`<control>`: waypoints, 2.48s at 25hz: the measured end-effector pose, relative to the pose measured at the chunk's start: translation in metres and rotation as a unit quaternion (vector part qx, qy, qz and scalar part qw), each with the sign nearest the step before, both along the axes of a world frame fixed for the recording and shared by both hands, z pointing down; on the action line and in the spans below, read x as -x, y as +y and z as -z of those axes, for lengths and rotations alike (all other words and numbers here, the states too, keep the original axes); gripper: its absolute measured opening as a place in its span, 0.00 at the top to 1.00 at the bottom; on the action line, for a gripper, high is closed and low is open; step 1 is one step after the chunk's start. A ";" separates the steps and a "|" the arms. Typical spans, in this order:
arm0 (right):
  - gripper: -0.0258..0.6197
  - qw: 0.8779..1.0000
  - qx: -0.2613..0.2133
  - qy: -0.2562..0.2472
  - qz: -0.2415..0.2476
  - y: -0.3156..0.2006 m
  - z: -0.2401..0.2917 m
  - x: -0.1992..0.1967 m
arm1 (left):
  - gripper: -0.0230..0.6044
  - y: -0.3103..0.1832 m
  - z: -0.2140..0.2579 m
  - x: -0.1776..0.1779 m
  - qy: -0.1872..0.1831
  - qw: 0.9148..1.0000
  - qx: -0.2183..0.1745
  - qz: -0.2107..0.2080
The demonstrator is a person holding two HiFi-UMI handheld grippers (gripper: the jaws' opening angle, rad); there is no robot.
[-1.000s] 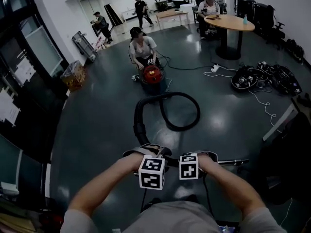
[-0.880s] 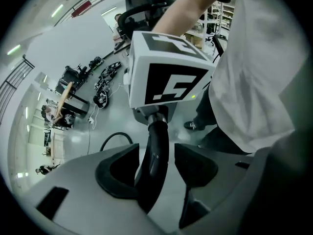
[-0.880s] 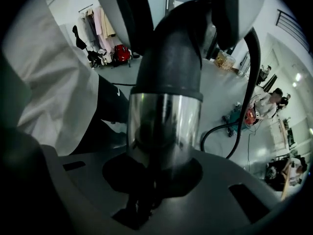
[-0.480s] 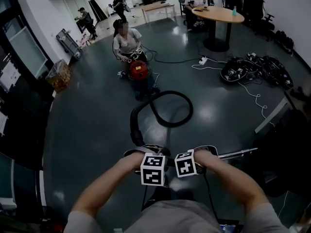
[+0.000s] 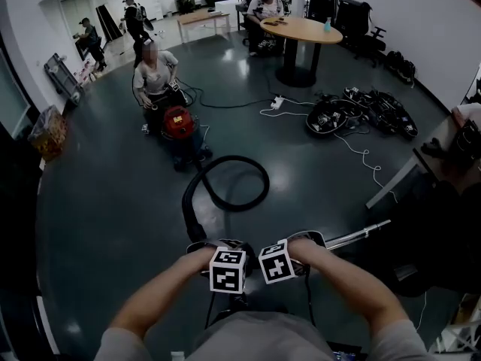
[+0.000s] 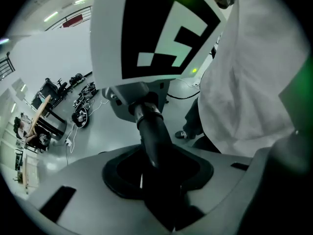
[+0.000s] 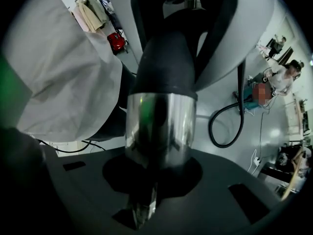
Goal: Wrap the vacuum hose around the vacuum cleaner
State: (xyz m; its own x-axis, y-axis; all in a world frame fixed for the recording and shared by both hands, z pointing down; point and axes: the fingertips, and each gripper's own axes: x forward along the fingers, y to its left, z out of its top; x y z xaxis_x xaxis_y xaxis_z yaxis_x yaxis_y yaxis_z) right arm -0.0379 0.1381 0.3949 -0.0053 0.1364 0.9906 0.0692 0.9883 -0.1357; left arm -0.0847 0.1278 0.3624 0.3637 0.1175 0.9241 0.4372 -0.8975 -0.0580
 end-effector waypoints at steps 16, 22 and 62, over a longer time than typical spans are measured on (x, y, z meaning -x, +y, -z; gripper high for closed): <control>0.84 0.990 -0.091 -0.092 -0.059 -0.092 -0.005 0.058 | 0.72 -0.070 -0.015 0.042 0.062 0.996 0.048 0.038; 0.71 0.979 -0.164 -0.097 -0.076 -0.126 0.011 0.045 | 0.72 -0.098 -0.024 0.047 0.054 0.994 0.059 0.081; 0.45 0.357 0.263 -0.545 -0.712 -0.256 -0.038 -0.144 | 0.72 -0.184 -0.045 -0.093 0.032 0.935 0.021 0.353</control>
State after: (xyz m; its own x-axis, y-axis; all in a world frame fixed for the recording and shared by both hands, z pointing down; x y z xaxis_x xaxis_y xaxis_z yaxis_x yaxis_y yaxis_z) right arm 0.1059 -0.1182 0.4331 -0.7832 -0.6071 0.1347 -0.1583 -0.0149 -0.9873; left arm 0.0086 -0.0559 0.4073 0.4188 -0.1368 0.8977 -0.2690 -0.9629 -0.0212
